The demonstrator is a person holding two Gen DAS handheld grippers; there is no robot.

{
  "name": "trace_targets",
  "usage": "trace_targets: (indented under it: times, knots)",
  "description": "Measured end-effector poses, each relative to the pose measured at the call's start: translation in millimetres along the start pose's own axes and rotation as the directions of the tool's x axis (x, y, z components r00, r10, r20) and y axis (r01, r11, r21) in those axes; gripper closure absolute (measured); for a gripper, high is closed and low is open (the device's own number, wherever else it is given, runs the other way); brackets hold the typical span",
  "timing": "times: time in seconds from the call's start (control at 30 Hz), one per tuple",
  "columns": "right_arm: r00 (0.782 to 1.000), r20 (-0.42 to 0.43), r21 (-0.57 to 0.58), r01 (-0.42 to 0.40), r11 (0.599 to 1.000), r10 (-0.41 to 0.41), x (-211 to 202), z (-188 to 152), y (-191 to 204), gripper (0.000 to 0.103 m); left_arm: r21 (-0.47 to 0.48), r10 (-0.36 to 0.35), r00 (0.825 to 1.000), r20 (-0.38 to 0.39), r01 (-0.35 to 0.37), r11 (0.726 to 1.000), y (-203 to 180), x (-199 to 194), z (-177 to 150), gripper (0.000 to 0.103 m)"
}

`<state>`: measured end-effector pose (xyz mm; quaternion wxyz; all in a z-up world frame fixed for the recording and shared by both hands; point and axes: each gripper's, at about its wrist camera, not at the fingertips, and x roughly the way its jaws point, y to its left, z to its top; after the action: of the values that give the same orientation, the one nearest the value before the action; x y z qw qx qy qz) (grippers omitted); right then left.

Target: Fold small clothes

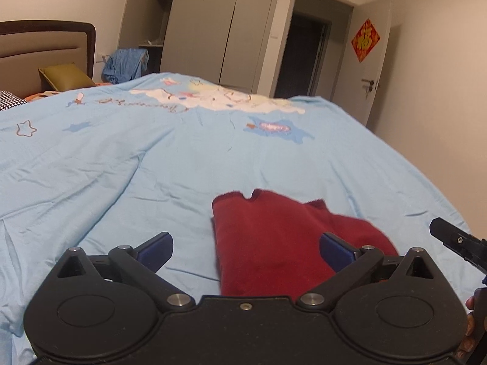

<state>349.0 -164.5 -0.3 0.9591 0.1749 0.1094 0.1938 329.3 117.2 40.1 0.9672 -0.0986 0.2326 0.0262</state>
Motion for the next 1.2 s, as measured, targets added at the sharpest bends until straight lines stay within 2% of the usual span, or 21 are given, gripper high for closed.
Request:
trace_targets:
  times: [0.5,0.73,1.2]
  knots:
    - [0.996,0.087,-0.054,0.013,0.998,-0.008,-72,3,23,0.000,0.028,0.000,0.990,0.139,-0.004,1.000,-11,-80,-21,0.001]
    - [0.996,0.092,-0.103,0.029,0.994,-0.019,-108,-8,40,0.000,0.055,0.000,0.988,0.154,-0.009,0.998,-16,-112,-45,0.001]
    - [0.990,0.124,-0.150,0.080,0.985,-0.062,-176,-38,69,0.000,0.074,-0.040,0.988,0.151,0.029,0.997,-14,-159,-95,0.001]
